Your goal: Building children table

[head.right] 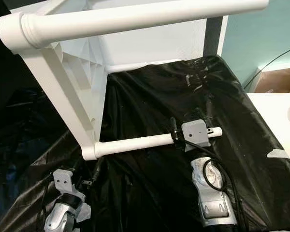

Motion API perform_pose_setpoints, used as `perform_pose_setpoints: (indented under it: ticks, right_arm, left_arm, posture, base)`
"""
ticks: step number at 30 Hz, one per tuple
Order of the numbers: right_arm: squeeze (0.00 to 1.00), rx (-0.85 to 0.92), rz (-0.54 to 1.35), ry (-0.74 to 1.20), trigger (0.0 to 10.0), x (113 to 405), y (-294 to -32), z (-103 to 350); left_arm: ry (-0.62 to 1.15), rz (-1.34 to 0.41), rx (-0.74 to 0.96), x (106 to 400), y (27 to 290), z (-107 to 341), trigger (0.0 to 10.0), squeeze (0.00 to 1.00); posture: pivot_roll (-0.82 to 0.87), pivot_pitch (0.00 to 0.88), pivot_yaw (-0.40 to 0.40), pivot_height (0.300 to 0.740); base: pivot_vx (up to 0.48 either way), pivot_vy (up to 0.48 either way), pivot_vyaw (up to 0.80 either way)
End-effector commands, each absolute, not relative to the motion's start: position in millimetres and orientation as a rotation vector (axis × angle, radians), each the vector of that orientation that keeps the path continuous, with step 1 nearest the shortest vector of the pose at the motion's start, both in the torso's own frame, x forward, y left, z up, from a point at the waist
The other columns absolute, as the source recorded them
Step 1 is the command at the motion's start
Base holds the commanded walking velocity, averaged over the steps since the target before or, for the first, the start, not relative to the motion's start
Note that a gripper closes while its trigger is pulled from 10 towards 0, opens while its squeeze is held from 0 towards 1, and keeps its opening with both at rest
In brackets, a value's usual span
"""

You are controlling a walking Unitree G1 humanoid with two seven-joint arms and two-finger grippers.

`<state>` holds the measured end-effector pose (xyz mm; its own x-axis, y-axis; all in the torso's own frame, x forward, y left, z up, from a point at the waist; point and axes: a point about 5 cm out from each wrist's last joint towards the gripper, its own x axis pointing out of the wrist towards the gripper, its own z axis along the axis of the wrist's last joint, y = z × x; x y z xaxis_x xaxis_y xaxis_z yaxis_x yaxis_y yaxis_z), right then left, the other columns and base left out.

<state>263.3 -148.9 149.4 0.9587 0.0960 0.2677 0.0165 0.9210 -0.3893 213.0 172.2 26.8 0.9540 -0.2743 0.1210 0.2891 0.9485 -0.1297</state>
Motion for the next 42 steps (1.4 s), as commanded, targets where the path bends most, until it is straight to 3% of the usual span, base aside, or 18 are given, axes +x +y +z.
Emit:
perform_pose_setpoints:
  ticks: [1, 9, 31, 42]
  right_arm:
    - [0.0, -0.383, 0.059, -0.29, 10.0, 263, -146, 146]
    - [0.0, -0.421, 0.045, -0.323, 10.0, 264, -149, 148]
    - [0.0, -0.427, 0.025, -0.405, 10.0, 272, -146, 158]
    - [0.0, -0.691, -0.043, -0.555, 10.0, 277, -140, 192]
  left_arm:
    - [-0.033, -0.287, -0.163, 201, 175, 17, 10.0, 0.0]
    - [-0.159, -0.275, -0.17, 181, 169, 52, 10.0, 0.0]
    - [-0.338, -0.186, -0.168, 208, 165, 108, 10.0, 0.0]
    - [-0.357, -0.113, -0.147, 208, 174, 117, 10.0, 0.0]
  posture:
    - [-0.01, 0.0, 0.103, 0.74]
    - [0.0, 0.0, 0.097, 0.74]
    - [0.0, 0.0, 0.09, 0.74]
    - [0.01, 0.0, 0.086, 0.74]
  base:
    - [0.0, 0.0, 0.0]
    - [0.0, 0.0, 0.0]
    - [0.0, 0.0, 0.0]
    - [0.0, 0.0, 0.0]
